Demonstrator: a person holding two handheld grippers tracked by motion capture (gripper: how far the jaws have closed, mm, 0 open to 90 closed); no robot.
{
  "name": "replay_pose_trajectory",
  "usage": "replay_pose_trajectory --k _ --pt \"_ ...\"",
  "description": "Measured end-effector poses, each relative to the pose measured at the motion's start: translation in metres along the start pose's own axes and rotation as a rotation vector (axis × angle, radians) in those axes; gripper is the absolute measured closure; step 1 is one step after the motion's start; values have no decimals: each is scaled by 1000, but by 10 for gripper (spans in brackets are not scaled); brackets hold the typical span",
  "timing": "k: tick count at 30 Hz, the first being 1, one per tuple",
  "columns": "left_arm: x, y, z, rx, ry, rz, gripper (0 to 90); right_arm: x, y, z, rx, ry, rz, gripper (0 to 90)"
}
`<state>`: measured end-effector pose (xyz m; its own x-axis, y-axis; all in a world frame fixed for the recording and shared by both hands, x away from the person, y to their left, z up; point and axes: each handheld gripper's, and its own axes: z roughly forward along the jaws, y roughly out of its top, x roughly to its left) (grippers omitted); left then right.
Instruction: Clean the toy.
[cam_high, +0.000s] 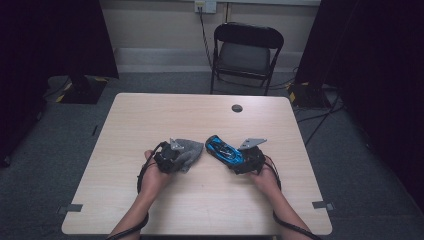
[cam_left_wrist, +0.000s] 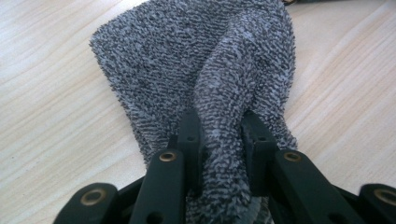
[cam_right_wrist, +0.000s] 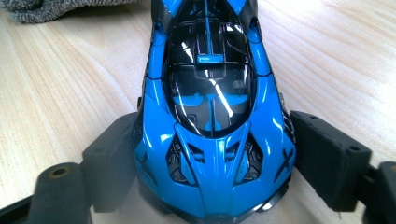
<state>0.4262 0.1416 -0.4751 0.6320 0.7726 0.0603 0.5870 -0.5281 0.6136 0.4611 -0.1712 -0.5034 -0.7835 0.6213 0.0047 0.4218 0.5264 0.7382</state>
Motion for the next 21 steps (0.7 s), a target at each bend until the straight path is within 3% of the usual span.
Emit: replay_pose_trajectory --k 11,15,21 --pt "0 -4 1 -18 -10 -11 728 9 5 1 4 -6 -20 121" --pt "0 -4 1 -19 -11 -16 728 7 9 -5 -24 11 0 129" --pt "0 -4 0 -22 -13 -19 728 2 25 -22 -59 -11 -5 136"
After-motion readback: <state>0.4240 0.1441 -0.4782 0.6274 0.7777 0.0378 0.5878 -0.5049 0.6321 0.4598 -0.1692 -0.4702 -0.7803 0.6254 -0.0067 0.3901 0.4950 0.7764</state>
